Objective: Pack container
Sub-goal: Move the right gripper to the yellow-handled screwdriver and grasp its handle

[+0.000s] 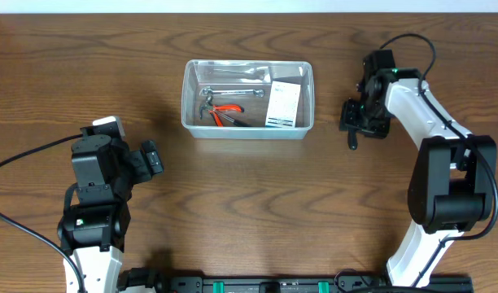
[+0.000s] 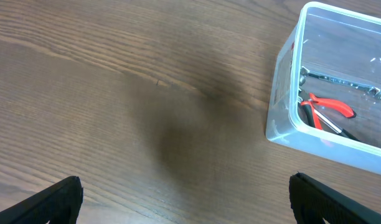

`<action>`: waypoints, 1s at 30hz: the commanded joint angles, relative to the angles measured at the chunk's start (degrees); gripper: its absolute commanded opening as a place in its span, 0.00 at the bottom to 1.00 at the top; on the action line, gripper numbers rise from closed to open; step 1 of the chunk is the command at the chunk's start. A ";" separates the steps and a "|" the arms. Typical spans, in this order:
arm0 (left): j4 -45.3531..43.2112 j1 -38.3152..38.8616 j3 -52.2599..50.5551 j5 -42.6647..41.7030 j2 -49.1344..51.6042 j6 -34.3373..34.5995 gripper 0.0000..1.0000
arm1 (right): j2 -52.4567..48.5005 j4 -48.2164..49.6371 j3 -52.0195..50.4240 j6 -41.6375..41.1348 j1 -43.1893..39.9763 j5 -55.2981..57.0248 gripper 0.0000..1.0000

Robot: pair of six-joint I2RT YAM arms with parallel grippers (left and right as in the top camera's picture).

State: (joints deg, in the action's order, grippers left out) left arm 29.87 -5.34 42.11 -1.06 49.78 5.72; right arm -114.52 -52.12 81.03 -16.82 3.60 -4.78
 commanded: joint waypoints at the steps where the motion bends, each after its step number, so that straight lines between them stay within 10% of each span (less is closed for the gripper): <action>1: 0.11 0.24 1.25 0.66 0.07 -0.79 0.98 | -0.15 2.10 -1.66 2.67 0.33 -0.61 0.60; 12: 0.09 0.24 1.25 0.66 0.07 -0.79 0.98 | -0.15 10.97 -8.20 5.33 0.33 -0.55 0.55; 30: 0.11 0.24 1.25 0.66 0.07 -0.79 0.98 | -0.15 12.37 -9.62 5.29 0.33 -0.61 0.11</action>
State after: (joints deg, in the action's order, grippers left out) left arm 29.87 -5.34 42.11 -1.08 49.78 5.72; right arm -113.82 -39.38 72.79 -11.53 3.60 -4.99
